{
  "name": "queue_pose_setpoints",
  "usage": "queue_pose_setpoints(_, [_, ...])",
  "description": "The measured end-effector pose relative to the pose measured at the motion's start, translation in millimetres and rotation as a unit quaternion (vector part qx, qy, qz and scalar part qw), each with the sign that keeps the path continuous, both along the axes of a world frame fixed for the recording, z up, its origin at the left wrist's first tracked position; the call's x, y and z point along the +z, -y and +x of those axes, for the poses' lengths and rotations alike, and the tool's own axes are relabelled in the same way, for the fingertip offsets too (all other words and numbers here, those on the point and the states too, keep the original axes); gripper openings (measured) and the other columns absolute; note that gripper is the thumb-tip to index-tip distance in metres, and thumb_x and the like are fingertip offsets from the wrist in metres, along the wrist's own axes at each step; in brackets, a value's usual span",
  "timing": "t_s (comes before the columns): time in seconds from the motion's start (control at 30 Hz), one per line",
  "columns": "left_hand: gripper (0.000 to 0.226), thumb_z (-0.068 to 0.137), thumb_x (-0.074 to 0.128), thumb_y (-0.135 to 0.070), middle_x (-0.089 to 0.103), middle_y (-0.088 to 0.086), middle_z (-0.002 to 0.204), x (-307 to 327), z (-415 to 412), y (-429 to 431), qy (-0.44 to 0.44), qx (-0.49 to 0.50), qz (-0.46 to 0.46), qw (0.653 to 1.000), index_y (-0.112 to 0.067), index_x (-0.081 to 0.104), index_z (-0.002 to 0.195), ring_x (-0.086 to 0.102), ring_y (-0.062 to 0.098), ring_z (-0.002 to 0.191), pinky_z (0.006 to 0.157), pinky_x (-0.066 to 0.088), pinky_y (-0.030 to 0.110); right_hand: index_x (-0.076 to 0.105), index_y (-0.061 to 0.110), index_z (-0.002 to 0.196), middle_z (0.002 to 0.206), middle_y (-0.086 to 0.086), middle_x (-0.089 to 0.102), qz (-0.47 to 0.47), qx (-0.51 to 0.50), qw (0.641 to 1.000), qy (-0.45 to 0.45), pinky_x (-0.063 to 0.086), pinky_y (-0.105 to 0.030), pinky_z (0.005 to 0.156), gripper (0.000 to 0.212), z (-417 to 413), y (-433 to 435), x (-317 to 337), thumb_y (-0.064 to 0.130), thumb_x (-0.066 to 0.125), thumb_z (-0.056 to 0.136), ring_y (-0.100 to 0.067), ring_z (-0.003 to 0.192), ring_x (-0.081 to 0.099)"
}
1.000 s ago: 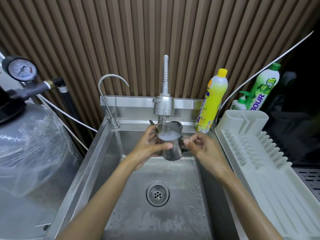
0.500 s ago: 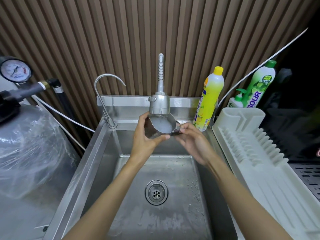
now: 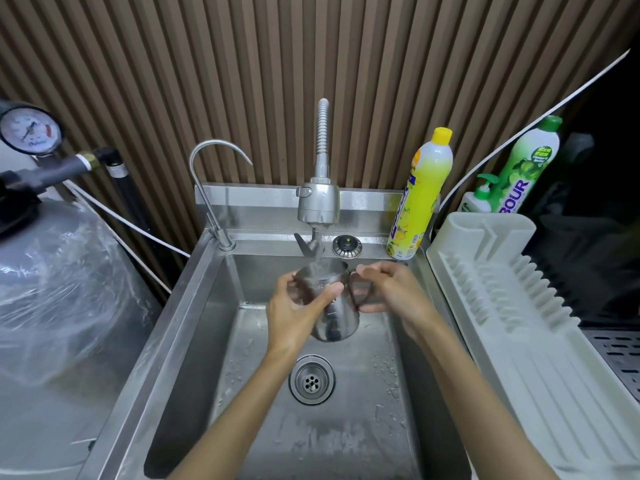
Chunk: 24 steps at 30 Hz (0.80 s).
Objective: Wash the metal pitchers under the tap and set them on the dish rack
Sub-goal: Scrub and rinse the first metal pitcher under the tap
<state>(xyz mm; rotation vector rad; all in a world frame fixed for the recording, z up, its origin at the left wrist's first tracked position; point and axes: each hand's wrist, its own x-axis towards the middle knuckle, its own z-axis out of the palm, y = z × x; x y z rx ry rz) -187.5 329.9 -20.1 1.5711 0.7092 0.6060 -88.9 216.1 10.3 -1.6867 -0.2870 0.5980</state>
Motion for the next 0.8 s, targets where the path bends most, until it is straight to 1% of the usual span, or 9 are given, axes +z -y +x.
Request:
queue_pose_setpoints(0.1, [0.074,0.042,0.086,-0.056,0.069,0.002,0.101,-9.2,6.2,10.0,0.018,-0.004,-0.087,0.996,-0.020,0.055,0.100,0.065,0.012,0.094,0.087,0.051,0.028,0.056,0.013,0.070,0.074,-0.009,0.068,-0.077,0.000,0.993,0.088,0.059,-0.033,0.055,0.020,5.9,3.6,22.1,0.022,0.065,0.086,-0.020,0.060,0.067])
queue_pose_setpoints(0.2, [0.053,0.062,0.084,-0.022,0.066,0.006,0.111,-8.3,15.6,17.0,0.080,-0.024,-0.167,0.982,-0.014,0.051,0.103,0.065,0.008,0.095,0.088,0.052,0.027,0.055,0.016,0.066,0.069,-0.008,0.067,-0.124,0.004,0.975,0.186,0.058,-0.041,0.065,0.022,11.4,2.8,39.1,0.021,0.066,0.085,-0.023,0.062,0.064])
queue_pose_setpoints(0.3, [0.050,0.066,0.078,0.000,0.062,0.004,0.112,-3.9,26.4,12.4,0.127,-0.051,-0.169,0.976,-0.019,0.044,0.099,0.062,0.005,0.095,0.079,0.052,0.015,0.053,0.019,0.065,0.090,-0.009,0.072,-0.084,0.012,0.972,0.221,0.054,-0.038,0.074,0.023,16.9,0.5,43.7,0.017,0.065,0.085,-0.021,0.078,0.065])
queue_pose_setpoints(0.4, [0.062,0.060,0.081,0.003,0.057,0.001,0.113,-0.2,34.0,1.3,0.156,-0.052,-0.123,0.979,-0.023,0.040,0.098,0.059,0.003,0.100,0.084,0.050,0.014,0.049,0.015,0.067,0.108,-0.010,0.071,0.049,0.020,0.991,0.122,0.050,-0.030,0.081,0.025,21.7,-4.7,37.2,0.004,0.059,0.087,-0.011,0.086,0.065])
queue_pose_setpoints(0.47, [0.064,0.061,0.077,0.012,0.056,-0.004,0.109,4.0,36.1,-6.2,0.162,-0.040,-0.074,0.983,-0.024,0.040,0.098,0.058,-0.004,0.096,0.083,0.048,0.012,0.049,0.012,0.068,0.114,-0.018,0.067,0.140,0.029,0.989,0.042,0.051,-0.031,0.083,0.025,26.3,-10.6,26.5,0.000,0.055,0.089,-0.018,0.091,0.064])
queue_pose_setpoints(0.57, [0.067,0.059,0.080,0.010,0.055,-0.007,0.105,13.8,32.4,-18.8,0.149,-0.033,0.028,0.988,-0.021,0.042,0.104,0.055,-0.015,0.089,0.080,0.042,0.004,0.048,0.010,0.072,0.108,-0.012,0.069,0.268,0.039,0.958,-0.093,0.056,-0.028,0.076,0.023,28.9,-20.9,5.7,-0.002,0.047,0.092,-0.019,0.094,0.065])
queue_pose_setpoints(0.63, [0.068,0.059,0.082,0.004,0.054,-0.010,0.102,22.8,26.0,-27.8,0.121,-0.041,0.084,0.988,-0.017,0.041,0.109,0.053,-0.021,0.086,0.075,0.039,-0.001,0.050,0.009,0.076,0.102,-0.008,0.071,0.319,0.031,0.933,-0.165,0.057,-0.032,0.082,0.019,23.9,-30.1,-8.2,0.000,0.046,0.092,-0.020,0.096,0.065])
queue_pose_setpoints(0.7, [0.068,0.060,0.085,-0.006,0.051,-0.016,0.099,31.5,18.1,-35.2,0.082,-0.042,0.129,0.987,-0.018,0.042,0.112,0.052,-0.017,0.087,0.073,0.037,-0.002,0.052,0.009,0.080,0.098,-0.010,0.066,0.339,0.024,0.918,-0.205,0.054,-0.037,0.090,0.013,14.2,-38.5,-19.3,0.004,0.049,0.092,-0.023,0.099,0.063])
queue_pose_setpoints(0.8, [0.079,0.053,0.087,-0.036,0.057,-0.011,0.105,39.9,7.8,-42.9,0.011,-0.026,0.202,0.979,-0.021,0.048,0.119,0.053,0.005,0.098,0.078,0.040,0.008,0.053,0.009,0.087,0.097,-0.013,0.065,0.332,0.016,0.918,-0.217,0.056,-0.039,0.086,0.008,-0.8,-45.2,-27.9,0.008,0.049,0.093,-0.025,0.100,0.063])
